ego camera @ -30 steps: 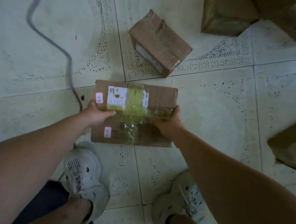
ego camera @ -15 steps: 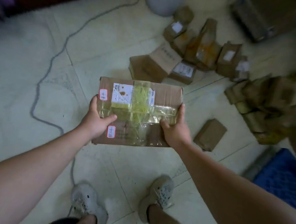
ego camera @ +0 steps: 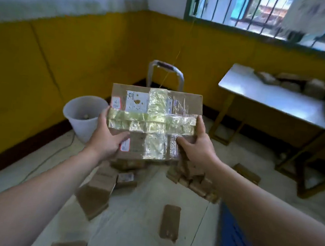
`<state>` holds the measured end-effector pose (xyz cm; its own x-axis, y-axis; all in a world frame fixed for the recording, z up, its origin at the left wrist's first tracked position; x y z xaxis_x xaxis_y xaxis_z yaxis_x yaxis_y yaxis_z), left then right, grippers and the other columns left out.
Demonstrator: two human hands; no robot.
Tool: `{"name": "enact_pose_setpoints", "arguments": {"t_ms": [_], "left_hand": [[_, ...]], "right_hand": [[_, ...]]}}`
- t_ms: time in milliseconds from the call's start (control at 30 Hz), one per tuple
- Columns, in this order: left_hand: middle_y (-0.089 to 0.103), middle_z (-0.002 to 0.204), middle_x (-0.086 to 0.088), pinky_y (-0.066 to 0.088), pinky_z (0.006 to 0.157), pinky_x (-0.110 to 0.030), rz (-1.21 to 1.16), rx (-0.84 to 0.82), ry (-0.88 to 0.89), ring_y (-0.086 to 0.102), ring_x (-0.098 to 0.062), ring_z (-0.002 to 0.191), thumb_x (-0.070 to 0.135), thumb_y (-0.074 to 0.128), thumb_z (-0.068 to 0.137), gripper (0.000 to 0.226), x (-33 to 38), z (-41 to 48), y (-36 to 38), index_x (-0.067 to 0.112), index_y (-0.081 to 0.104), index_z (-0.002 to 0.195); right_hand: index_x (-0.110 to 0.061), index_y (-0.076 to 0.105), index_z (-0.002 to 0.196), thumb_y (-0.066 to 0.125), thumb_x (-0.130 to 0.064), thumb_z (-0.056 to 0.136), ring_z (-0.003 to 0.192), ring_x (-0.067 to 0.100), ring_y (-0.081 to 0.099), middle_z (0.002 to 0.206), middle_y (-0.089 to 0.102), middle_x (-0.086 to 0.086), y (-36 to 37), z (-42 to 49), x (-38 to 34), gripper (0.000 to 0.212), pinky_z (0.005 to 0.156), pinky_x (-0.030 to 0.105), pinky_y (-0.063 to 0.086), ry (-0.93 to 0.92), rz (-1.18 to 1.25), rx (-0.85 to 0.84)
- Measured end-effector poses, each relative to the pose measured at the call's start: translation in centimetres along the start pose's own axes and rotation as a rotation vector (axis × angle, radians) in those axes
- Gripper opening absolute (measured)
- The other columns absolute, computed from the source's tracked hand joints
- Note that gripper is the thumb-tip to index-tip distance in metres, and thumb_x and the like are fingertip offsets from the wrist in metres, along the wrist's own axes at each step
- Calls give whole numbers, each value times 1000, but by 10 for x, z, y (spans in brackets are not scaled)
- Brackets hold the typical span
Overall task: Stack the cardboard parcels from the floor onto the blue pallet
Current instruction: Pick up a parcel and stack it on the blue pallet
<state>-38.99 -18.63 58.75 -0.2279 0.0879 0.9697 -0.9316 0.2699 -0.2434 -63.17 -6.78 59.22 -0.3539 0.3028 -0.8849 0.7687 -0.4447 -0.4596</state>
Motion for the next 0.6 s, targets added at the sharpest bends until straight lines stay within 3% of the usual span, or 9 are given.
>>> {"name": "enact_pose_setpoints", "arguments": {"t_ms": [67, 133, 200, 267, 367, 500, 600], "left_hand": [[52, 124, 5, 52, 85, -44, -5, -22, 133, 59, -14, 103, 13, 75, 78, 88, 50, 12, 20, 48, 18, 136], [52, 121, 9, 55, 71, -32, -36, -77, 246, 61, -6, 96, 14, 74, 79, 89, 97, 16, 42, 49, 16, 135], [48, 132, 4, 53, 83, -41, -92, -179, 340, 56, -17, 112, 12, 73, 80, 88, 139, 14, 66, 51, 16, 133], [44, 138, 1, 46, 94, -47, -117, -251, 404, 51, -24, 119, 13, 73, 81, 87, 174, 7, 89, 52, 16, 133], [42, 137, 5, 47, 86, -28, -188, -324, 499, 53, -13, 112, 9, 70, 82, 88, 213, -11, 125, 46, 15, 140], [38, 138, 12, 44, 94, -36, -222, -430, 564, 46, -18, 122, 8, 69, 83, 89, 250, -44, 180, 48, 14, 140], [38, 144, 7, 46, 90, -34, -239, -536, 584, 46, -18, 124, 8, 69, 83, 92, 268, -74, 236, 52, 11, 139]], "right_hand": [[-52, 3, 147, 70, -34, 85, 108, 17, 58, 135, 47, -1, -45, -4, -25, 92, 87, 39, 54, -58, 61, 123], [-52, 6, 146, 70, -33, 85, 105, 18, 59, 133, 49, -1, -89, -15, -45, 90, 82, 40, 57, -101, 80, 249], [-50, 8, 147, 71, -36, 84, 105, 19, 59, 131, 49, 1, -131, -32, -60, 90, 81, 39, 55, -140, 48, 383], [-48, 9, 147, 71, -41, 82, 113, 20, 54, 133, 49, 1, -169, -51, -69, 90, 93, 39, 49, -170, 6, 509], [-52, 6, 145, 69, -49, 80, 109, 14, 49, 134, 47, 1, -217, -84, -71, 91, 91, 31, 41, -184, -53, 654], [-58, 2, 141, 69, -45, 82, 115, 14, 47, 144, 40, -2, -275, -125, -54, 91, 92, 31, 40, -179, -63, 791], [-59, 1, 141, 70, -43, 82, 109, 9, 42, 143, 39, -4, -324, -158, -28, 92, 90, 28, 38, -152, -70, 871]]}}
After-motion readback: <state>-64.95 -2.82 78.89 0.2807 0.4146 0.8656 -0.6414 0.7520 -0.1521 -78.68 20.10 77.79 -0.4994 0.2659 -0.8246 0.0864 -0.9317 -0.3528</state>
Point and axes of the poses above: each hand's wrist, its own z-axis towards the middle knuckle, its own y-axis out of the palm, x = y × z, the point moved 2 cm from there along z, towards the middle knuckle
